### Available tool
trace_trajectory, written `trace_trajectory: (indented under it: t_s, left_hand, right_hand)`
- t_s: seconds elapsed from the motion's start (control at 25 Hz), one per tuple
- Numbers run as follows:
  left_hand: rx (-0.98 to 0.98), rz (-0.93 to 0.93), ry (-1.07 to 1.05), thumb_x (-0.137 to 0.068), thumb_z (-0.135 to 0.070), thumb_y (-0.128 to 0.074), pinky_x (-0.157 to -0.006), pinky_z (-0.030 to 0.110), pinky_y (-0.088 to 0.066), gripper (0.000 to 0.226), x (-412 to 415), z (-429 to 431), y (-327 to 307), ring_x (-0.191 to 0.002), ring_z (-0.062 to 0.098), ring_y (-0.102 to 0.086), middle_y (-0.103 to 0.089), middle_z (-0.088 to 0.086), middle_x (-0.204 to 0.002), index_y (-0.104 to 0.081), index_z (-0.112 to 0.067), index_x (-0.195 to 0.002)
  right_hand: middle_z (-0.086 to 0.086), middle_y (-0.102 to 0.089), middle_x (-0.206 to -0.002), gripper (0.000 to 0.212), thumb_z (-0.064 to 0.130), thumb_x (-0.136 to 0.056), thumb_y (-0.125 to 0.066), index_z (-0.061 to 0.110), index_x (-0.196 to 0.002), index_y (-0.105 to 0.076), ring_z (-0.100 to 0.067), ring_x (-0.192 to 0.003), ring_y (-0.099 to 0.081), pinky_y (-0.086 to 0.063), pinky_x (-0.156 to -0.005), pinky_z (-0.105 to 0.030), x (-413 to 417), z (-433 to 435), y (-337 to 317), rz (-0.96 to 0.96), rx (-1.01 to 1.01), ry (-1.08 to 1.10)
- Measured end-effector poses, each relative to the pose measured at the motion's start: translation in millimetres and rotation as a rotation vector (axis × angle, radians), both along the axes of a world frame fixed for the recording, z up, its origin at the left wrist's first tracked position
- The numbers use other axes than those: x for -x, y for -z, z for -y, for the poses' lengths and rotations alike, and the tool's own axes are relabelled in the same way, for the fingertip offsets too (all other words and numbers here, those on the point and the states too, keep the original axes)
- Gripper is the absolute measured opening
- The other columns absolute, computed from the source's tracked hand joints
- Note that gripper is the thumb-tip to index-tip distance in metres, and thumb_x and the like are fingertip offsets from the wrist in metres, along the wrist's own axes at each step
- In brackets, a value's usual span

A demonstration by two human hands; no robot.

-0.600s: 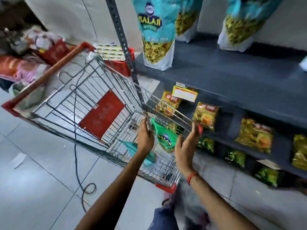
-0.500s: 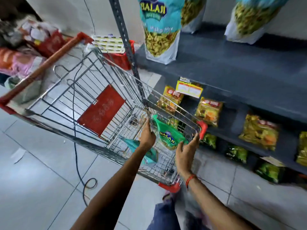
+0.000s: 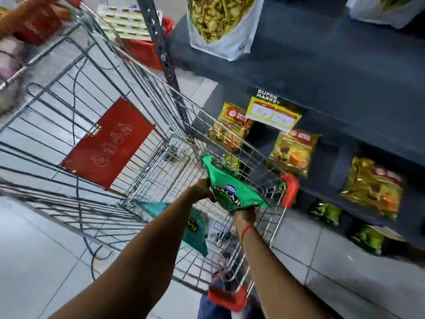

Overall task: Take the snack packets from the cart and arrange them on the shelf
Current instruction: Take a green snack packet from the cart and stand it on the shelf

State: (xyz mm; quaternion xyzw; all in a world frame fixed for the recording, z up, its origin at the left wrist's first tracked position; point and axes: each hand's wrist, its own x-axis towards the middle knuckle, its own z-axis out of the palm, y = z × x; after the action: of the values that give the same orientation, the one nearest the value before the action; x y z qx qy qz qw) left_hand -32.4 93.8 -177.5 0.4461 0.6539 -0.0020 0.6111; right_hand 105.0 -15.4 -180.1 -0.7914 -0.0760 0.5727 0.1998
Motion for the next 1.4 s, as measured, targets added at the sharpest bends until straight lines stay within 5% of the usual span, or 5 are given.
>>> trace_trajectory:
  t_s: [0.28,0.6,0.84,1.08,1.4]
  left_hand:
    - [-0.084,0.094,-0.023,-0.066,0.020,-0.065,-0.103,0.047,-0.044,0.060,-3,-14,-36,-0.123,0.034,-0.051,-0.056,0.022,-0.129,-0.048,0.002,-0.121]
    - [-0.598,0.216,0.021,-0.065,-0.010,-0.081,-0.095,0.033,-0.049,0.054,-14,18,-205,-0.105,0.020,-0.063,-0.067,0.010,-0.117,-0.058,-0.008,-0.114]
    - [-0.813,0.286,0.031,-0.057,-0.029,-0.084,-0.068,0.027,-0.053,0.052,-130,2,-290,-0.078,0.017,-0.061,-0.069,0.005,-0.090,-0.064,-0.009,-0.101]
    - [-0.849,0.350,0.102,-0.047,-0.048,-0.076,-0.080,0.039,-0.054,0.060,-296,15,-314,-0.083,0.019,-0.068,-0.076,0.011,-0.094,-0.068,-0.013,-0.095]
    - [-0.720,0.414,0.125,-0.067,-0.021,-0.081,-0.094,0.040,-0.051,0.054,-458,16,-316,-0.106,0.028,-0.063,-0.067,0.015,-0.117,-0.061,-0.004,-0.114]
  right_hand:
    - [-0.014,-0.068,-0.112,0.037,0.000,-0.073,-0.072,0.002,-0.108,-0.060,-0.024,-0.100,-0.064,-0.052,-0.080,-0.024,-15,-46,-35,0.164,-0.318,-0.166]
    - [-0.005,-0.067,-0.100,0.041,0.017,-0.066,-0.081,0.006,-0.100,-0.059,-0.020,-0.093,-0.062,-0.047,-0.066,-0.011,-81,-28,-209,0.115,-0.669,-0.229]
    - [-0.007,-0.067,-0.106,0.038,0.003,-0.068,-0.077,0.019,-0.099,-0.062,0.003,-0.076,-0.064,-0.056,-0.079,-0.019,-194,-35,-286,0.077,-0.968,-0.085]
    - [-0.003,-0.068,-0.106,0.078,0.034,-0.050,-0.086,0.008,-0.117,-0.057,-0.006,-0.090,-0.065,-0.055,-0.071,-0.012,-350,-13,-307,0.099,-1.092,0.049]
    - [0.000,-0.066,-0.098,0.041,-0.004,-0.075,-0.069,0.013,-0.110,-0.056,-0.011,-0.087,-0.063,-0.056,-0.061,-0.015,-492,-4,-310,0.092,-1.092,0.134]
